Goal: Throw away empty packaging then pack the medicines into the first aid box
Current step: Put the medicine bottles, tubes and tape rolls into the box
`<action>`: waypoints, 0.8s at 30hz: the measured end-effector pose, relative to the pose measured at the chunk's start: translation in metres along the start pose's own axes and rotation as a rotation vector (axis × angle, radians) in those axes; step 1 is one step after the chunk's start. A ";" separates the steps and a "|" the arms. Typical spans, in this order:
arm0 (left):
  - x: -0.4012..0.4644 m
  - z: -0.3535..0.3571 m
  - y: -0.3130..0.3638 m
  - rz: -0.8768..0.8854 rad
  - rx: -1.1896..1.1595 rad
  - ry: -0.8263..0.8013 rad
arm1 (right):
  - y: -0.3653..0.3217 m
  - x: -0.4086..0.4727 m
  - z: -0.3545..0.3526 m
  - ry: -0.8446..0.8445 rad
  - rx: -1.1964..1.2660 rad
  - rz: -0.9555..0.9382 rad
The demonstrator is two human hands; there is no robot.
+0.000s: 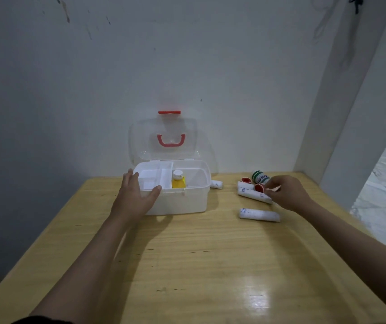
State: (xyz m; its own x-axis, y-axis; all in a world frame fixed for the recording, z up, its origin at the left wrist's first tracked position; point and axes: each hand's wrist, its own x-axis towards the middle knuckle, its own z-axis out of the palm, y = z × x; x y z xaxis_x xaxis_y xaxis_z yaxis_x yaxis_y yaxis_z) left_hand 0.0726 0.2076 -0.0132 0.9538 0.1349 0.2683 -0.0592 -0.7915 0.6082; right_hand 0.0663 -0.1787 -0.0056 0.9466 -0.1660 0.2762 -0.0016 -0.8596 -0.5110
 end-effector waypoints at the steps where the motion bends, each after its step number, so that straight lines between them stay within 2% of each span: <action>1: 0.000 0.000 0.000 0.001 0.003 0.000 | 0.009 0.000 0.002 0.032 -0.010 0.025; 4: 0.002 0.000 -0.001 -0.003 0.006 -0.002 | 0.028 0.001 0.007 0.104 -0.016 0.104; 8: 0.001 0.001 -0.001 -0.002 0.014 0.013 | 0.038 0.003 0.015 0.120 0.032 0.216; 20: 0.000 0.003 0.000 0.004 -0.025 0.035 | 0.031 0.010 0.019 0.194 0.161 0.328; 24: 0.000 0.002 0.001 0.007 -0.027 0.030 | 0.029 0.012 0.017 0.306 0.385 0.396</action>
State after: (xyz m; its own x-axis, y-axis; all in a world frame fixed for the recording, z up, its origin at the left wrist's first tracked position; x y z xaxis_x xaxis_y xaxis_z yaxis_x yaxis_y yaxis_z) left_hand 0.0727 0.2056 -0.0143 0.9443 0.1475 0.2941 -0.0737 -0.7764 0.6259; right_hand 0.0834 -0.1977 -0.0306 0.7629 -0.6157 0.1974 -0.1628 -0.4784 -0.8629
